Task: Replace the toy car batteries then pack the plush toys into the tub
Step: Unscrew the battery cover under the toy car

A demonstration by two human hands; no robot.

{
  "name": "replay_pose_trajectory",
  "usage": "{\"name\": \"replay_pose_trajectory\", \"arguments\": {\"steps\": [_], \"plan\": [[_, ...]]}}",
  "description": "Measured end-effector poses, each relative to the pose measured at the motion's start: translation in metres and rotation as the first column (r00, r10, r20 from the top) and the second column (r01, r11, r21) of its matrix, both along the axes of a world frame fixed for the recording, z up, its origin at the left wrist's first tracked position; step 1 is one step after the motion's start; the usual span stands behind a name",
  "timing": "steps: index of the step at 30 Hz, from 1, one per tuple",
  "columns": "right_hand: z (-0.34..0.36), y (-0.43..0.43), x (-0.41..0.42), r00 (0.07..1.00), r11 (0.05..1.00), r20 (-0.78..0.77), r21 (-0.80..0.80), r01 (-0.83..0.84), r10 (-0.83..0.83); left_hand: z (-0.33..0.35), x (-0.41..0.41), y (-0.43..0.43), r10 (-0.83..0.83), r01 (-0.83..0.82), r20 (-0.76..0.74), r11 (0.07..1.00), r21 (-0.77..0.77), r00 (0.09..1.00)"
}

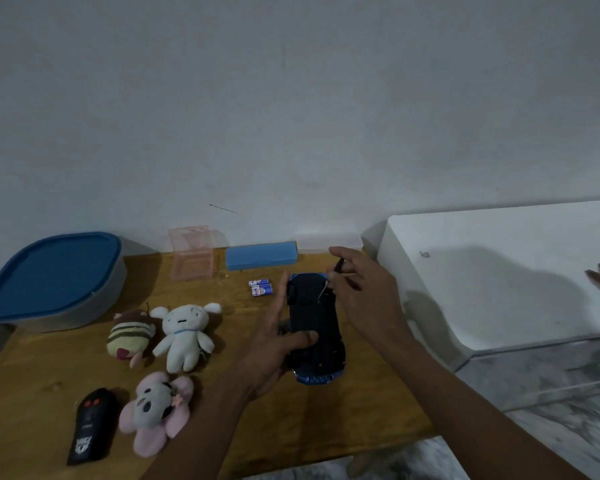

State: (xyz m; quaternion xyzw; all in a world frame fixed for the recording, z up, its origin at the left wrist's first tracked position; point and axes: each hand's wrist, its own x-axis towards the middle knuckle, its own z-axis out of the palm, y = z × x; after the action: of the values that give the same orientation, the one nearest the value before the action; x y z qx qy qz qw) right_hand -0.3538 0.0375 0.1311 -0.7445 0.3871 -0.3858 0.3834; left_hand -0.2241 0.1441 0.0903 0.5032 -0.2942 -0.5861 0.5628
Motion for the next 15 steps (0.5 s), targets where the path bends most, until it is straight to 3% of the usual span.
{"name": "replay_pose_trajectory", "arguments": {"steps": [7,12,15], "plan": [[-0.010,-0.008,-0.022,0.997,0.993,0.019,0.096,0.070,-0.072,-0.018,-0.019,-0.001,-0.010,0.012,-0.041,0.999,0.038,0.999],[-0.037,-0.014,-0.052,0.976,0.989,-0.191,0.085,0.119,-0.101,-0.038,-0.033,0.005,-0.010,0.014,-0.042,0.994,0.106,0.999],[-0.065,-0.014,-0.073,0.938,0.973,-0.342,0.188,0.134,-0.063,-0.053,-0.045,0.011,0.004,0.004,-0.050,0.989,0.146,0.999]]}}
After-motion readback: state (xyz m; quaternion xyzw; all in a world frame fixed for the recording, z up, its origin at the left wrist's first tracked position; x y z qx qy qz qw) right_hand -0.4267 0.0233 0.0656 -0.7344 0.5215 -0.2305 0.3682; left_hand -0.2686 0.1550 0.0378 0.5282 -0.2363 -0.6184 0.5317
